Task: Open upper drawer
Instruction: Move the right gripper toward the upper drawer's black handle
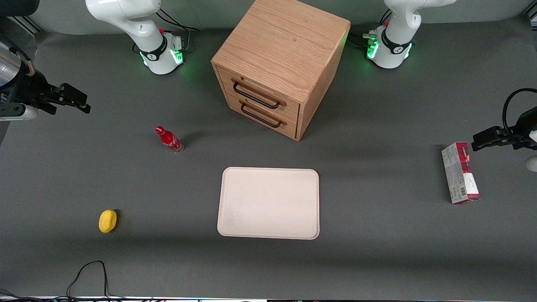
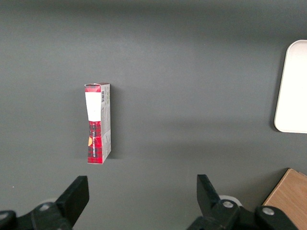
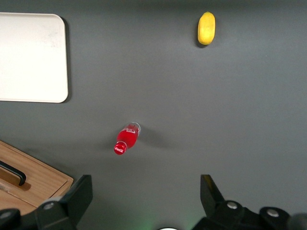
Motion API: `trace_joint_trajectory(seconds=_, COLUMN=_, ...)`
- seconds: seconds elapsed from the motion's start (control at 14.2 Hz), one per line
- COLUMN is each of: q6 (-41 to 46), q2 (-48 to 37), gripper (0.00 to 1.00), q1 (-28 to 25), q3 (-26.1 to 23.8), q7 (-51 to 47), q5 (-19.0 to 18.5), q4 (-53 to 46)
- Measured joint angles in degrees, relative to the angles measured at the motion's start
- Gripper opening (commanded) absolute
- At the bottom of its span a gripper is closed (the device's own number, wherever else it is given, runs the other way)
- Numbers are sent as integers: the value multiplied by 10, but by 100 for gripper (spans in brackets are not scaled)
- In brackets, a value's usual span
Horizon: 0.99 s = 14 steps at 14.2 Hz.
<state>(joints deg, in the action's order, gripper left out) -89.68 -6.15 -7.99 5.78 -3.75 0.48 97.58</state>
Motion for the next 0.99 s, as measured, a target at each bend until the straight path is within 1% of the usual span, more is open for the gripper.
trace_joint_trajectory(seconds=0.21, q6=-2, q2=12, gripper=100, q1=0, q3=0, q7=0, q5=0, q4=-8)
trace_joint_trajectory(seconds=0.28, q6=-3, q2=19, gripper=100, q1=-1, q3=-2, q7=0, q5=7, q4=-13)
trace_joint_trajectory(seconds=0.35, q6=-4, q2=29, gripper=100, q1=-1, q3=-8, q7=0, q5=27, q4=-22)
trace_joint_trajectory(seconds=0.49, q6=-5, q2=53, gripper=100, q1=-3, q3=-36, q7=0, q5=79, q4=-46)
trace_joint_trajectory(seconds=0.56, q6=-5, q2=65, gripper=100, q1=-5, q3=-54, q7=0, q5=97, q4=-56)
trace_joint_trajectory(seconds=0.64, q6=-5, q2=75, gripper=100, q1=-5, q3=-77, q7=0, q5=106, q4=-66)
trace_joint_trajectory(seconds=0.99, q6=-3, q2=114, gripper=100, q1=-10, q3=-231, q7=8, q5=112, q4=-107)
